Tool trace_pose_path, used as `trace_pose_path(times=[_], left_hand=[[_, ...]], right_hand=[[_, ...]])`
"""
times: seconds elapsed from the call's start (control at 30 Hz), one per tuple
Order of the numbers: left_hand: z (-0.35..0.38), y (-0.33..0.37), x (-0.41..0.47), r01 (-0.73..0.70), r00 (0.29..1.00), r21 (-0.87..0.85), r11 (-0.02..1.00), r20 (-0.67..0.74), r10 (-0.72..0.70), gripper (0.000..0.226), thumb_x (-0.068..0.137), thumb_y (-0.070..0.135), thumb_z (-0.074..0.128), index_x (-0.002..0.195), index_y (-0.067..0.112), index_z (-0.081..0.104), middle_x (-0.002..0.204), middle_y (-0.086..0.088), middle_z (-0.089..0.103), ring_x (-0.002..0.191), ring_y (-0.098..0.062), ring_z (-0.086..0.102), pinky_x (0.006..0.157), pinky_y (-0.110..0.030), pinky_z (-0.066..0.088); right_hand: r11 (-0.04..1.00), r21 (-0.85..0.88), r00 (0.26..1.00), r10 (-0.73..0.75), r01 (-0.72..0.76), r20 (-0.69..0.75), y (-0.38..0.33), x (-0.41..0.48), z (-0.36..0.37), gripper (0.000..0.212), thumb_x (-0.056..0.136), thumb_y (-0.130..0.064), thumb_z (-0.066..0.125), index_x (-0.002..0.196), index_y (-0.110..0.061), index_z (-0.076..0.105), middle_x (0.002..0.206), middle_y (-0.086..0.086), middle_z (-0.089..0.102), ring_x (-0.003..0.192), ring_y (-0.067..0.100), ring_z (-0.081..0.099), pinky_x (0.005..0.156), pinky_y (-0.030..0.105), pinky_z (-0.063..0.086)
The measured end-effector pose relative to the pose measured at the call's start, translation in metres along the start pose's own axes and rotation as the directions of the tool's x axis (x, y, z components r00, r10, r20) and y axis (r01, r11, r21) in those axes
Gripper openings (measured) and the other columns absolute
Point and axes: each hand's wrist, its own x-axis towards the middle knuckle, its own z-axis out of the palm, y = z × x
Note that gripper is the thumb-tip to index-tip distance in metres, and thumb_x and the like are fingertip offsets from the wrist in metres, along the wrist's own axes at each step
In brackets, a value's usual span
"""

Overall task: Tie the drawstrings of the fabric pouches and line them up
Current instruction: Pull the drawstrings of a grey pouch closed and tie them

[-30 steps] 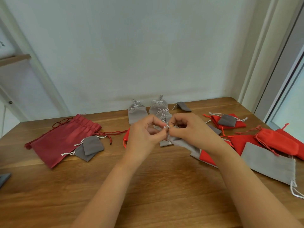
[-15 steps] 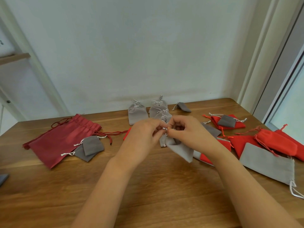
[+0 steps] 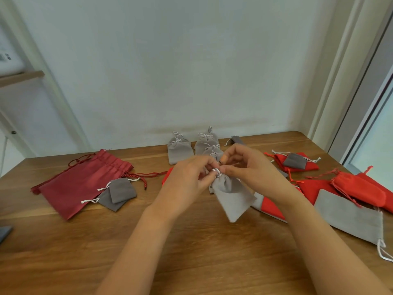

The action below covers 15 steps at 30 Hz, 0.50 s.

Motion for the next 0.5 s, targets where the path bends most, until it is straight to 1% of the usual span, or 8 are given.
trace_pose_path(times=[0.07, 0.17, 0.3, 0.37, 0.43, 0.5], left_hand=[[0.0011, -0.0037, -0.0010, -0.044, 0.998, 0.018, 0.999, -0.042, 0.044, 0.011, 0.084, 0.015, 0.071, 0.093, 0.021, 0.069, 0.073, 0.018, 0.055, 0.077, 0.000, 0.054, 0.067, -0.009, 0.041], [0.0022, -0.0085, -0.0016, -0.085, 0.993, 0.018, 0.996, -0.077, 0.086, 0.012, 0.084, 0.018, 0.072, 0.095, 0.023, 0.070, 0.081, 0.011, 0.063, 0.079, -0.006, 0.055, 0.069, -0.015, 0.044], [0.0032, -0.0100, -0.0014, -0.112, 0.981, -0.012, 0.994, -0.159, 0.109, 0.012, 0.081, 0.017, 0.074, 0.092, 0.020, 0.073, 0.081, 0.011, 0.065, 0.077, -0.007, 0.058, 0.067, -0.014, 0.044], [0.0036, -0.0090, -0.0017, -0.110, 0.976, -0.043, 0.993, -0.193, 0.100, 0.011, 0.080, 0.016, 0.074, 0.090, 0.019, 0.074, 0.082, 0.009, 0.067, 0.080, -0.007, 0.060, 0.068, -0.014, 0.046], [0.0040, -0.0068, -0.0017, -0.107, 0.974, -0.072, 0.992, -0.207, 0.091, 0.011, 0.080, 0.016, 0.074, 0.090, 0.019, 0.074, 0.084, 0.010, 0.069, 0.082, -0.005, 0.061, 0.070, -0.013, 0.047], [0.0048, -0.0047, -0.0017, -0.109, 0.974, -0.107, 0.988, -0.208, 0.085, 0.011, 0.080, 0.015, 0.075, 0.090, 0.019, 0.074, 0.086, 0.011, 0.069, 0.083, -0.002, 0.063, 0.071, -0.015, 0.050]], right_hand=[[0.998, 0.063, 0.999, 0.010, -0.013, 0.050, -0.0006, -0.0013, -0.0011, 0.009, 0.084, -0.006, 0.070, 0.092, -0.009, 0.070, 0.087, 0.003, 0.074, 0.084, 0.012, 0.068, 0.080, 0.024, 0.053], [0.997, 0.075, 0.996, 0.027, -0.033, 0.085, -0.0002, -0.0026, -0.0034, 0.012, 0.085, -0.009, 0.069, 0.095, -0.009, 0.075, 0.086, 0.004, 0.076, 0.083, 0.008, 0.068, 0.076, 0.017, 0.052], [0.994, 0.111, 0.997, 0.016, -0.024, 0.070, 0.0009, -0.0024, -0.0051, 0.016, 0.082, -0.006, 0.071, 0.097, -0.009, 0.076, 0.085, 0.004, 0.076, 0.079, 0.006, 0.068, 0.073, 0.017, 0.051], [0.990, 0.139, 0.997, 0.005, -0.015, 0.071, 0.0004, -0.0027, -0.0051, 0.016, 0.079, -0.010, 0.072, 0.094, -0.011, 0.076, 0.083, 0.002, 0.076, 0.077, 0.006, 0.068, 0.072, 0.016, 0.051], [0.986, 0.165, 0.998, -0.003, -0.007, 0.065, 0.0005, -0.0029, -0.0058, 0.022, 0.074, -0.017, 0.073, 0.094, -0.010, 0.076, 0.086, 0.004, 0.076, 0.082, 0.010, 0.070, 0.075, 0.019, 0.053], [0.979, 0.203, 0.998, 0.005, -0.017, 0.059, 0.0021, -0.0027, -0.0074, 0.027, 0.072, -0.018, 0.073, 0.096, -0.005, 0.075, 0.090, 0.009, 0.075, 0.090, 0.018, 0.070, 0.081, 0.023, 0.055]])
